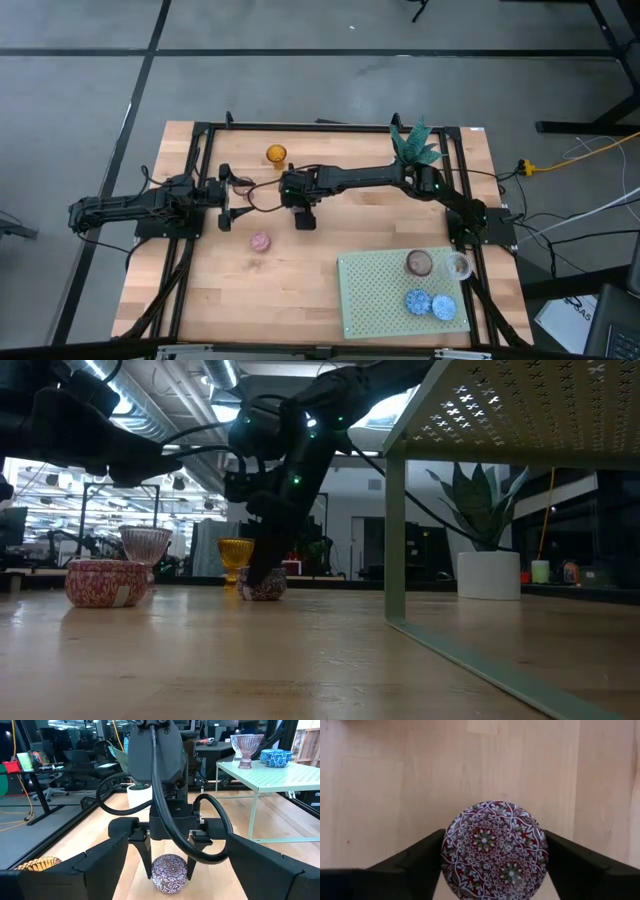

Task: Pick & Place candle stick holders
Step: Put the red scented candle on the shelf

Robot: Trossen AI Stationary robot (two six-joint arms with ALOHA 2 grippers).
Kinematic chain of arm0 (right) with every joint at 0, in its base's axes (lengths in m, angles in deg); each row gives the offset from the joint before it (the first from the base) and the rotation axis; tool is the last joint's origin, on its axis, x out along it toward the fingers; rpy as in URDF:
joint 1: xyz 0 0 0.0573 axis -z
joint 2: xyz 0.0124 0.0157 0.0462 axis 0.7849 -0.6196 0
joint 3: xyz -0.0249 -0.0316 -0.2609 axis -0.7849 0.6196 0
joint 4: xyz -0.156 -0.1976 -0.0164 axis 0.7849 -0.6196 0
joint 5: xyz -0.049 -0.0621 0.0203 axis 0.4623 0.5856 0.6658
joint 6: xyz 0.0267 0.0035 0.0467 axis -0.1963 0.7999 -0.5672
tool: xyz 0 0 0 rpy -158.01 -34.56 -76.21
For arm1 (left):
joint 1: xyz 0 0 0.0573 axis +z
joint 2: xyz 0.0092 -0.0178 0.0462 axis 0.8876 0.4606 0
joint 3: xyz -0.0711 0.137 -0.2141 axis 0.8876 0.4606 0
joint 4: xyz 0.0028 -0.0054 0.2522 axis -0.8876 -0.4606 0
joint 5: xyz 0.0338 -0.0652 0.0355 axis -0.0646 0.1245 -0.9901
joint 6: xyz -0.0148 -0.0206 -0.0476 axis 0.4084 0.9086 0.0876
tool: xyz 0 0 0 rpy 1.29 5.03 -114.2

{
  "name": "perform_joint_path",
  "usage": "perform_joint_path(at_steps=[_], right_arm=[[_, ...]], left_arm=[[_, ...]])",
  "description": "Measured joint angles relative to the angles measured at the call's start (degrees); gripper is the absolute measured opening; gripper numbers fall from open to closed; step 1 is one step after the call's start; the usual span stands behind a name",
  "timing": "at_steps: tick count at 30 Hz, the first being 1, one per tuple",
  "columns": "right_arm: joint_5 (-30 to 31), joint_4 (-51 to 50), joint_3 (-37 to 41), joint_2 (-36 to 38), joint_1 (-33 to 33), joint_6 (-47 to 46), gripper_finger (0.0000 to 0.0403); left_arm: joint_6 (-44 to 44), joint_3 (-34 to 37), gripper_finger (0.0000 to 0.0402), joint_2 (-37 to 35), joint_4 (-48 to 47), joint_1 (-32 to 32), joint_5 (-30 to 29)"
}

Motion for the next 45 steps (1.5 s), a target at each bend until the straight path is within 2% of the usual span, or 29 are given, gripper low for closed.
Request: perform_joint_path(at_steps=[10,19,35,45], right_arm=[[0.2,-2.7,0.0,0.7,-0.1,0.0,0.0288],[0.2,-7.6,0.0,5.3,-0.1,-0.6,0.0288],[0.2,-18.6,0.0,18.0,-0.4,-7.7,0.0288],[0.2,-24.9,0.0,26.4,-5.7,-11.7,0.0288]], left_arm=[[0.0,0.0,0.0334,0.0,0.0,0.0,0.0],[0.0,0.0,0.0334,0.0,0.0,0.0,0.0],[0.0,0.0,0.0334,0.0,0.0,0.0,-0.1],[0.0,0.0,0.0334,0.0,0.0,0.0,-0.1]])
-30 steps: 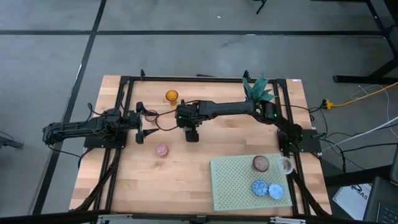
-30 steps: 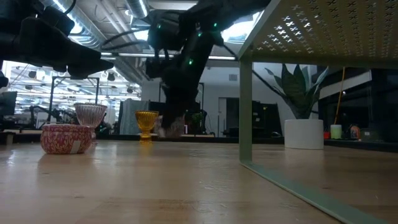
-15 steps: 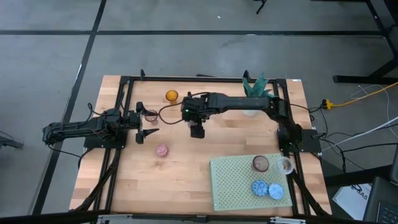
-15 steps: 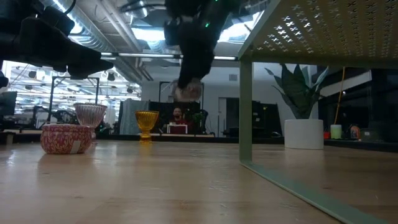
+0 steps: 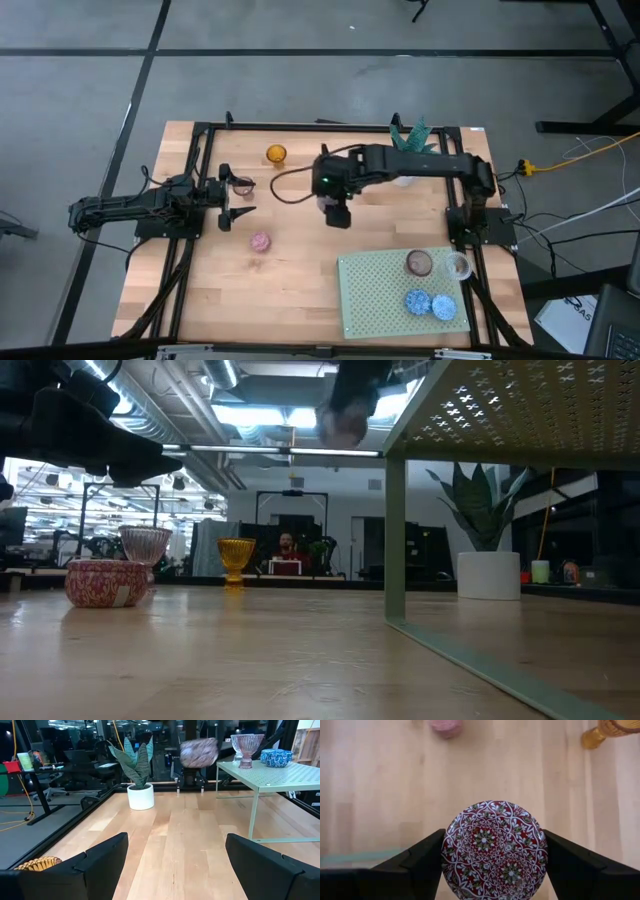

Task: Pick & Place candle stick holders
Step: Put the red scented candle on the shelf

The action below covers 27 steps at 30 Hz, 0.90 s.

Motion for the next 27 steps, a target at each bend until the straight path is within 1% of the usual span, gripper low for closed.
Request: perform_joint_path(at_steps=[6,14,20,24,27], right_arm=[[0.0,-4.3,0.0,3.8,-6.1,-2.4,0.0288],[0.1,-7.5,0.0,6.4,-16.7,-6.0,0.0288],[2.7,-7.9,0.0,6.5,-24.9,-9.3,0.0288],[3.9,-8.0,0.0,6.5,-29.8,-13.0,0.0288],[6.0,-8.2,0.0,6.5,-33.1,-15.9,0.0288]], left_arm=[[0.0,0.0,0.0334,0.0,0.0,0.0,0.0],[0.0,0.0,0.0334,0.0,0.0,0.0,0.0],[0.0,0.0,0.0334,0.0,0.0,0.0,0.0],[0.0,0.0,0.0334,0.0,0.0,0.0,0.0],[0.0,0.0,0.0334,0.0,0.0,0.0,0.0]])
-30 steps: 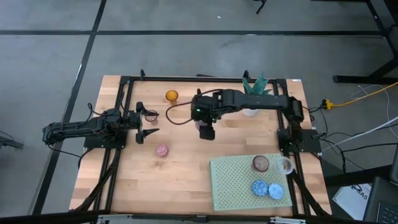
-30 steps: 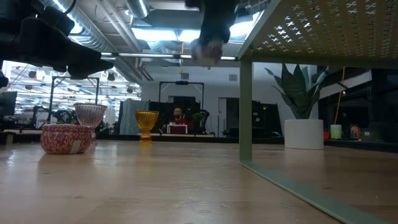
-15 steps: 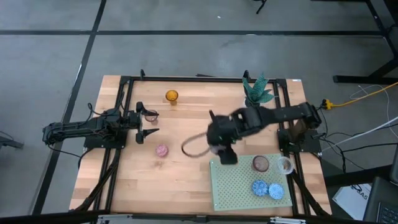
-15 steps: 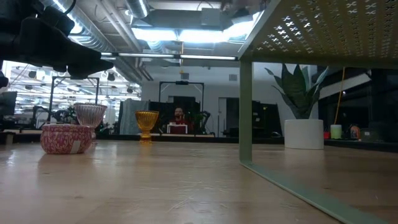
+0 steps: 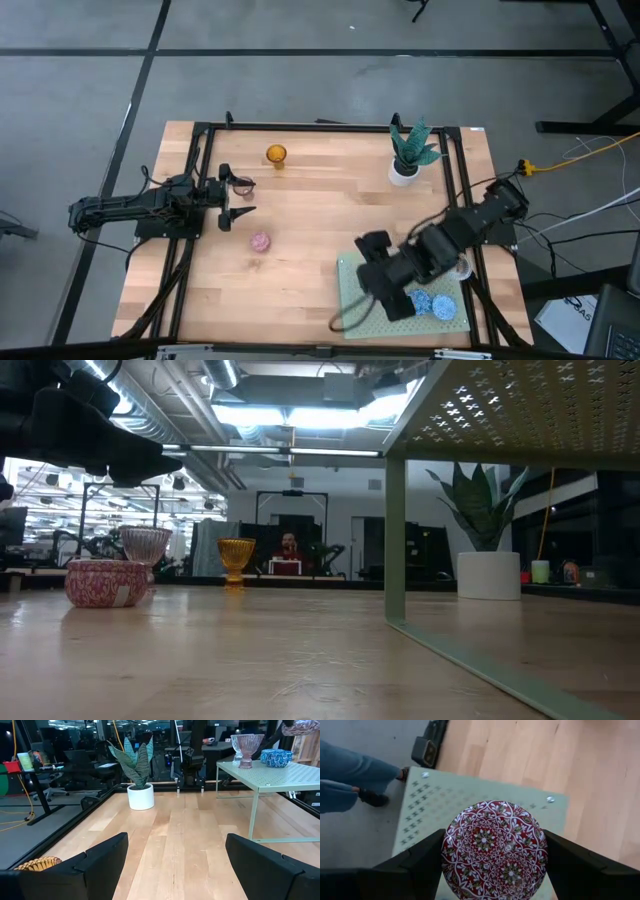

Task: Pick & Place candle stick holders
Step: Put the red scented candle on the shelf

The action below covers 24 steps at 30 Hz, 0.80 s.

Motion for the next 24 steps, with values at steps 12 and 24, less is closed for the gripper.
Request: perform_joint_path(at_steps=[12,24], right_arm=[[7.5,1.1,4.5,0.0,-8.4,-14.9,0.0288],[7.4,6.2,14.1,-0.1,-10.9,-22.5,0.0288]], left_arm=[[0.0,0.0,0.0334,0.0,0.0,0.0,0.0],[0.0,0.0,0.0334,0.0,0.0,0.0,0.0]])
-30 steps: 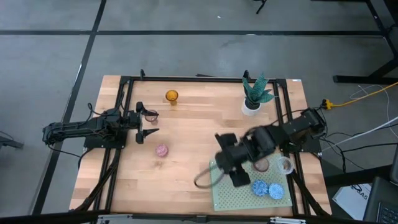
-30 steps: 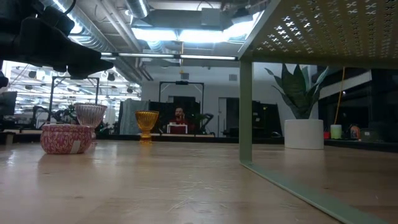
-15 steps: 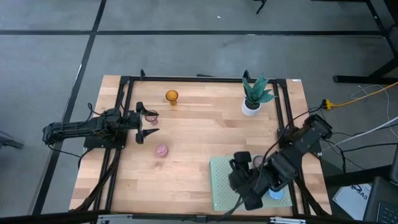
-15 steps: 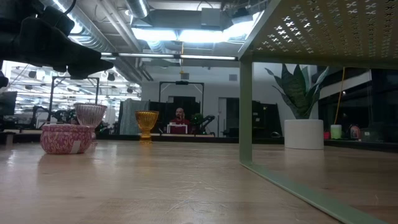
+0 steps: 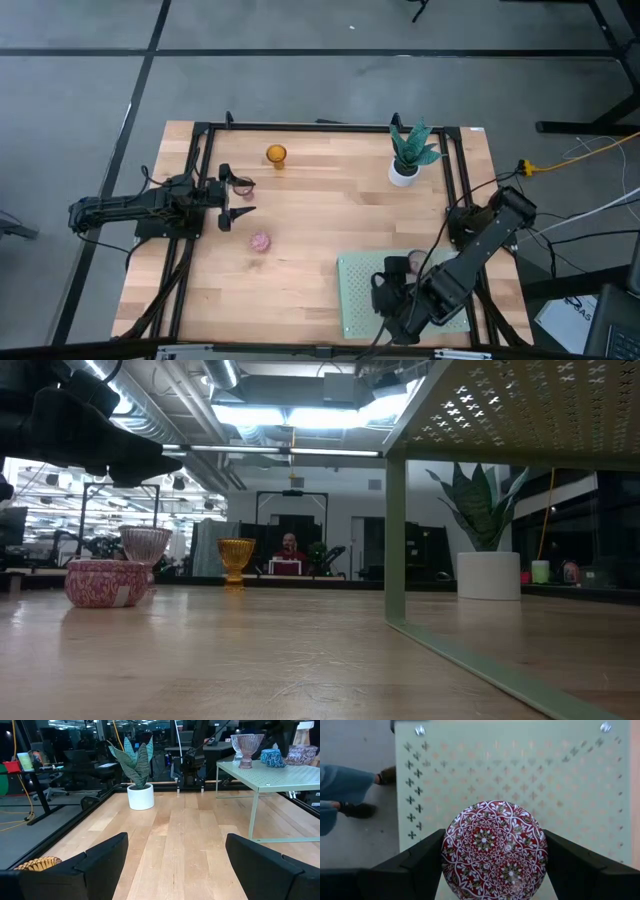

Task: Pick & Place candle stick holders
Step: Put the red scented candle on the shelf, then move the brown glass candle holder to the center of the table

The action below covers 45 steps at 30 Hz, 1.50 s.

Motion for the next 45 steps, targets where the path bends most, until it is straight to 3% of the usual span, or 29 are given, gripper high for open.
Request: perform_joint_path(at_steps=[12,18,21,35,45], right_arm=[[-4.7,5.9,1.7,0.0,-1.5,-1.1,0.0289],[-7.2,5.6,1.7,0.0,-1.5,-1.1,0.0372],[-7.4,5.0,1.7,0.0,-1.5,-1.1,0.0391],[-7.8,1.7,-4.3,0.0,1.4,4.1,0.0382],[-7.8,3.0,-7.7,0.0,7.1,17.7,0.0382]], left_arm=[[0.0,0.0,0.0334,0.0,0.0,0.0,0.0],[0.0,0.0,0.0334,0.0,0.0,0.0,0.0],[0.0,0.0,0.0334,0.0,0.0,0.0,0.0],[0.0,0.0,0.0334,0.0,0.0,0.0,0.0],[0.0,0.0,0.0334,0.0,0.0,0.0,0.0]])
